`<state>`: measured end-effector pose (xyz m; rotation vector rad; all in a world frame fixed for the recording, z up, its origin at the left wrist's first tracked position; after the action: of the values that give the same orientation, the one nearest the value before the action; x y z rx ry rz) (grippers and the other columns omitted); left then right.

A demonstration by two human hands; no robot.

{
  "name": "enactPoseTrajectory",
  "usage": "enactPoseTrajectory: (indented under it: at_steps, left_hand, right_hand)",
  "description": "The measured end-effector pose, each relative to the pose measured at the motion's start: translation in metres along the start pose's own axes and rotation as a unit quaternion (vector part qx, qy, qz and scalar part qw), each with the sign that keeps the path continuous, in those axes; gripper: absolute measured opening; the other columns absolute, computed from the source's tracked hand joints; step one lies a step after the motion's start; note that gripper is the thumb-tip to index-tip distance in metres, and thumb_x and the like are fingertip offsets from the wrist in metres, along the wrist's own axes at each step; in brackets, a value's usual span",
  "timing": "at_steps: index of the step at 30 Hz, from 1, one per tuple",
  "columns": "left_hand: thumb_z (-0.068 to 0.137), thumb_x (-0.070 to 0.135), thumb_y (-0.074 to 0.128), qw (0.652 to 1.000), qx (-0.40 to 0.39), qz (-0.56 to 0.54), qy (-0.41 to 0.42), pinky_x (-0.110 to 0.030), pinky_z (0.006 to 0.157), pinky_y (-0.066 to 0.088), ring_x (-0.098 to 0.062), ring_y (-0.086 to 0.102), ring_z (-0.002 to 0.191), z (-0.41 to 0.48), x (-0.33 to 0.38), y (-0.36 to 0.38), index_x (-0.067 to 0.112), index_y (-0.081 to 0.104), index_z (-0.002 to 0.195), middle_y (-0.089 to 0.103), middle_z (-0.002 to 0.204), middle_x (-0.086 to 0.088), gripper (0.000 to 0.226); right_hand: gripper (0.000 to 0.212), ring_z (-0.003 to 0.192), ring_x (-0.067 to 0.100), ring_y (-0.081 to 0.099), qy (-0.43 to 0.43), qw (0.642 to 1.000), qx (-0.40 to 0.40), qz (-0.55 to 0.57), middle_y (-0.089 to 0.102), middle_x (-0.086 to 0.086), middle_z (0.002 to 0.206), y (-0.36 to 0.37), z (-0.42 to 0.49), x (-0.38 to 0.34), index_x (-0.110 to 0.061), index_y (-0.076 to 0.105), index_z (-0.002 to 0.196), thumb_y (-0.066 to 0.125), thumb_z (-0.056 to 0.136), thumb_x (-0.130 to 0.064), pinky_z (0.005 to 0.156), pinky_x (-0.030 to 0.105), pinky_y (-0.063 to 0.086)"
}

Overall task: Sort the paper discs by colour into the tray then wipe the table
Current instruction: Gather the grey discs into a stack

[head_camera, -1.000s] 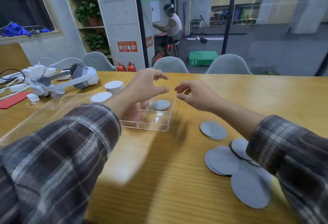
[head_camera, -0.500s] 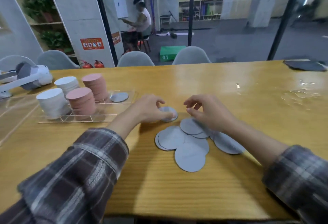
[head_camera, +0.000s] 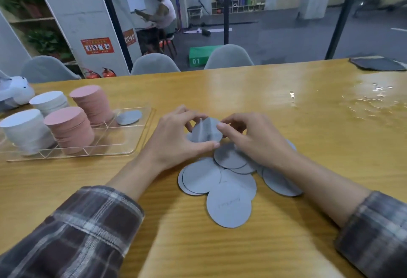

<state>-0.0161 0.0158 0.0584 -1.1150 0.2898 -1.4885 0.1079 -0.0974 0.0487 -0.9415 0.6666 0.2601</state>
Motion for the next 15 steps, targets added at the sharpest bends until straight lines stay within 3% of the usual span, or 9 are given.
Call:
enactPoseTrajectory:
  at_steps: [3,5,7,9,12,15]
  left_hand:
    - [0.065,0.051,0.094,0.999,0.022,-0.028,0.018,-0.015,0.067,0.050,-0.009,0.063,0.085,-0.001,0.013,0.002,0.027,0.074,0.120,0.063,0.102,0.010,0.064]
    - [0.066,0.053,0.093,0.999,0.008,-0.038,0.022,-0.015,0.068,0.050,-0.010,0.063,0.084,-0.002,0.015,0.004,0.027,0.073,0.123,0.064,0.102,0.009,0.066]
    - [0.070,0.058,0.087,1.000,-0.019,0.000,0.005,-0.016,0.077,0.048,-0.007,0.061,0.088,0.001,0.005,0.004,0.028,0.070,0.130,0.063,0.106,0.011,0.070]
    - [0.076,0.061,0.080,0.997,-0.034,0.061,-0.038,-0.026,0.085,0.048,-0.007,0.057,0.089,0.003,-0.016,0.000,0.027,0.067,0.134,0.062,0.107,0.011,0.068]
    - [0.077,0.070,0.074,0.983,-0.083,0.126,-0.110,-0.036,0.088,0.051,-0.011,0.056,0.089,-0.001,-0.044,0.002,0.027,0.071,0.125,0.059,0.105,0.008,0.065]
    - [0.075,0.068,0.078,0.979,-0.118,0.103,-0.129,-0.033,0.083,0.051,-0.006,0.057,0.086,-0.005,-0.048,0.008,0.034,0.075,0.110,0.060,0.101,0.011,0.049]
  right_hand:
    - [0.026,0.072,0.025,0.063,0.016,0.999,-0.011,0.036,0.071,0.005,0.072,0.005,0.001,0.004,-0.018,0.074,0.091,0.066,0.096,-0.043,0.072,0.041,0.050]
    - [0.021,0.067,0.025,0.058,0.037,0.998,-0.006,0.049,0.071,0.007,0.071,0.004,0.003,0.010,-0.019,0.072,0.088,0.068,0.094,-0.039,0.069,0.041,0.050]
    - [0.015,0.064,0.012,0.059,0.050,0.998,0.006,0.042,0.072,0.000,0.071,-0.002,0.004,0.015,-0.020,0.071,0.089,0.069,0.095,-0.034,0.067,0.035,0.049]
    - [0.013,0.071,0.011,0.065,0.057,0.998,0.018,0.035,0.073,-0.004,0.076,-0.007,0.005,0.019,-0.021,0.070,0.090,0.067,0.096,-0.031,0.068,0.030,0.049]
    - [0.012,0.078,0.013,0.067,0.062,0.997,0.023,0.034,0.073,-0.004,0.082,-0.009,0.004,0.019,-0.020,0.068,0.093,0.063,0.099,-0.029,0.072,0.030,0.052]
    - [0.013,0.076,0.019,0.069,0.061,0.997,0.030,0.044,0.072,-0.005,0.086,-0.010,0.003,0.018,-0.018,0.065,0.095,0.059,0.102,-0.027,0.073,0.038,0.057]
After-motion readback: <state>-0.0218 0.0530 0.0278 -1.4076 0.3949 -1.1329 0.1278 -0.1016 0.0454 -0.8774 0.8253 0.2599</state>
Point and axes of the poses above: each hand's wrist, its own z-axis towards the middle knuckle, its own y-axis out of the palm, x = y × z, the point moved 10 cm from there along z, towards the middle knuckle
